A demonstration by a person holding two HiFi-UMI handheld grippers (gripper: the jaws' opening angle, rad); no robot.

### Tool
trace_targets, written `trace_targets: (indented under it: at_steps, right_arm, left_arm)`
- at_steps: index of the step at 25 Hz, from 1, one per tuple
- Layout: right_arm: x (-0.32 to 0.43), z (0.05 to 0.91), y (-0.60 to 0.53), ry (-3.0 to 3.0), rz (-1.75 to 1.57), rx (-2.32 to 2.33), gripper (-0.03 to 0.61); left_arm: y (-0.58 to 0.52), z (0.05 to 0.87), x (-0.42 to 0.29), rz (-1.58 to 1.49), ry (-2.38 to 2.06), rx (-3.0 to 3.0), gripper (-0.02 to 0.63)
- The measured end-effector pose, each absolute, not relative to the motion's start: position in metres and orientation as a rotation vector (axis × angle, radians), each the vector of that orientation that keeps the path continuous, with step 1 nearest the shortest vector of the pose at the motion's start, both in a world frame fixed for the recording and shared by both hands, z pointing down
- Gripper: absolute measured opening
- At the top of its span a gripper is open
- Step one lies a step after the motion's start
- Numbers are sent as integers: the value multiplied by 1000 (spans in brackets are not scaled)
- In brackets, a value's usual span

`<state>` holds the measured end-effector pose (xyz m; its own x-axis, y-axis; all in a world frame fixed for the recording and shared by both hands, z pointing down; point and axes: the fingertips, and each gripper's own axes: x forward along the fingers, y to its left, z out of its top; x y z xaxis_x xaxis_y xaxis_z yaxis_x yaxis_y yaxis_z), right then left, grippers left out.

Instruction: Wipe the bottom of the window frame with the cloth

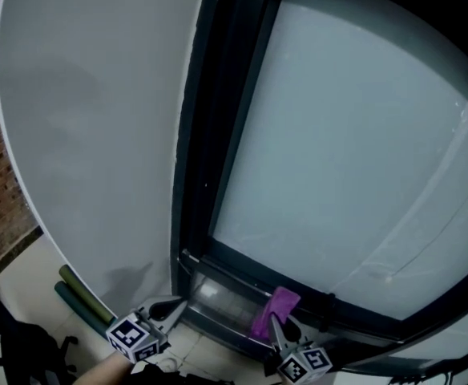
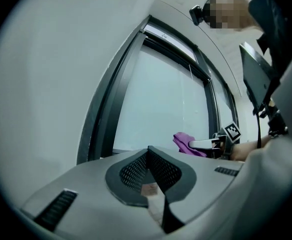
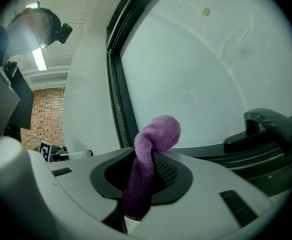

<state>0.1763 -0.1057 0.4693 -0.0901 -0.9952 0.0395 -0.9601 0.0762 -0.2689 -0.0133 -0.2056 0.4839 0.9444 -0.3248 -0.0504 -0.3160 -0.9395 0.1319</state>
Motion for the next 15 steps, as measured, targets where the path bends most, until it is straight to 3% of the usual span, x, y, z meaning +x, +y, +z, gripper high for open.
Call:
trace_targets:
  at_steps: [15]
  right_arm:
    - [201,469,-61,1993,-153,-2237,86]
  left_arm:
    - [-191,483,25,-119,-332,2974,5]
